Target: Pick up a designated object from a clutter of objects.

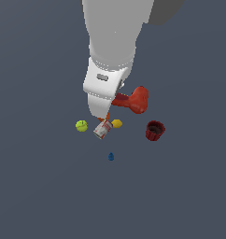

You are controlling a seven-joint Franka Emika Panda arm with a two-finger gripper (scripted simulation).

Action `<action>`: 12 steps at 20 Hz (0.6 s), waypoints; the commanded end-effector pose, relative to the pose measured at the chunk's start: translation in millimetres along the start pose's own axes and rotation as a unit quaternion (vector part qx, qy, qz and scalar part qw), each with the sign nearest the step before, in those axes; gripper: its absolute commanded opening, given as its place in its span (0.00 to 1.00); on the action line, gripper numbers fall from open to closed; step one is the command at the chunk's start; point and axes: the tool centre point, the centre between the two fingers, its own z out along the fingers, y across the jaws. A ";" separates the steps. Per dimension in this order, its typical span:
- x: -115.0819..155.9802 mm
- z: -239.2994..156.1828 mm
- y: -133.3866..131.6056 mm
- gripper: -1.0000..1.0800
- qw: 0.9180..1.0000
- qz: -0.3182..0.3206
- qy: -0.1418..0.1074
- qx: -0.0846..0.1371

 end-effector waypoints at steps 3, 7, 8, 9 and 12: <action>8.7 -37.2 -12.5 0.00 1.000 0.000 0.000 0.000; 14.3 -58.9 -19.1 0.00 1.000 0.000 0.001 0.000; 15.4 -63.1 -20.4 0.00 1.000 0.000 0.001 0.000; 16.3 -66.7 -21.2 0.00 1.000 0.000 0.001 0.000; 18.6 -75.1 -23.6 0.00 1.000 0.000 0.001 0.000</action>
